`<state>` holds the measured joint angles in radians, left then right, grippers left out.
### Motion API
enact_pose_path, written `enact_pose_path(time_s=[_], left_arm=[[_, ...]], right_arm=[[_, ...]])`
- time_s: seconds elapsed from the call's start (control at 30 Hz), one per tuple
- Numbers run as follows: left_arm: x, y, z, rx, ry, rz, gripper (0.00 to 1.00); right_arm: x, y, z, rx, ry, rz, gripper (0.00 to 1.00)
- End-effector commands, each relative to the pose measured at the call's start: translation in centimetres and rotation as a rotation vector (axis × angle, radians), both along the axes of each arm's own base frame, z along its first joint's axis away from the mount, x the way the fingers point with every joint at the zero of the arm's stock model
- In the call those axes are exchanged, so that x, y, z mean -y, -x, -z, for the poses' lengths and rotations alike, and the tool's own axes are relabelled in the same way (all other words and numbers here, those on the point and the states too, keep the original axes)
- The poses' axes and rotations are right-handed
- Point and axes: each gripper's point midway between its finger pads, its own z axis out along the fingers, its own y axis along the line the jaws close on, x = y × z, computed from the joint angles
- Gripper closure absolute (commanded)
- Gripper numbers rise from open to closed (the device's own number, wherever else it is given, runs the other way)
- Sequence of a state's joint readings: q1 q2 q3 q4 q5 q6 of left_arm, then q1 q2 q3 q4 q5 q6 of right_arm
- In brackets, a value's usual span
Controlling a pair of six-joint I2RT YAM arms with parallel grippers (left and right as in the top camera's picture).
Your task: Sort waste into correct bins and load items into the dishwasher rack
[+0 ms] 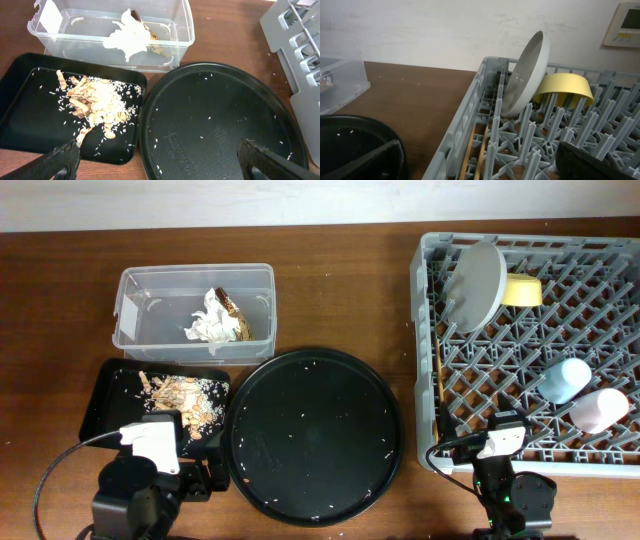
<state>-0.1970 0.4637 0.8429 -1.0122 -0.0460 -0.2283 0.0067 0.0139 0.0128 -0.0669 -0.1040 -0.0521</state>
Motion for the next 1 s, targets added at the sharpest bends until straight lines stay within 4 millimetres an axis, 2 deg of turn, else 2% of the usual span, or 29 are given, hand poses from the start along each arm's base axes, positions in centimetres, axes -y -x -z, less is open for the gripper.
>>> enact_pose_path(time_s=[0.0,0.23,0.4,0.53,0.6,0.73,0.8,0.87,0.97], left_arm=[[-0.1,0.0,0.0,0.003,0.002,-0.012,0.0],[-0.1,0.1,0.1,0.0,0.002,-0.011,0.01],[-1.4,-0.1,1.5,0.029,-0.02,-0.074,0.01],[-1.1,-2.4,4.2,0.199,0.028,-0.063,0.01],[-1.0,-3.5,4.9,0.295,0.048,-0.059,0.01],[-0.9,-5.5,4.6,0.54,0.069,-0.051,0.01],[-0.3,-6.0,3.9,0.683,0.014,0.008,0.01],[0.0,-6.0,4.3,0.698,-0.037,0.044,0.01],[0.1,-6.0,6.4,0.615,-0.045,0.052,0.01]], right_arm=[[0.1,0.0,0.2,-0.001,-0.003,0.007,0.02],[0.1,0.0,0.2,-0.001,-0.003,0.006,0.02],[0.1,0.0,0.2,-0.001,-0.003,0.007,0.02],[0.1,0.0,0.2,-0.001,-0.003,0.007,0.02],[0.1,0.0,0.2,-0.001,-0.003,0.007,0.02],[0.1,0.0,0.2,-0.001,-0.003,0.007,0.02],[0.1,0.0,0.2,-0.001,-0.003,0.007,0.02],[0.1,0.0,0.2,-0.001,-0.003,0.006,0.02],[0.1,0.0,0.2,-0.001,-0.003,0.006,0.02]])
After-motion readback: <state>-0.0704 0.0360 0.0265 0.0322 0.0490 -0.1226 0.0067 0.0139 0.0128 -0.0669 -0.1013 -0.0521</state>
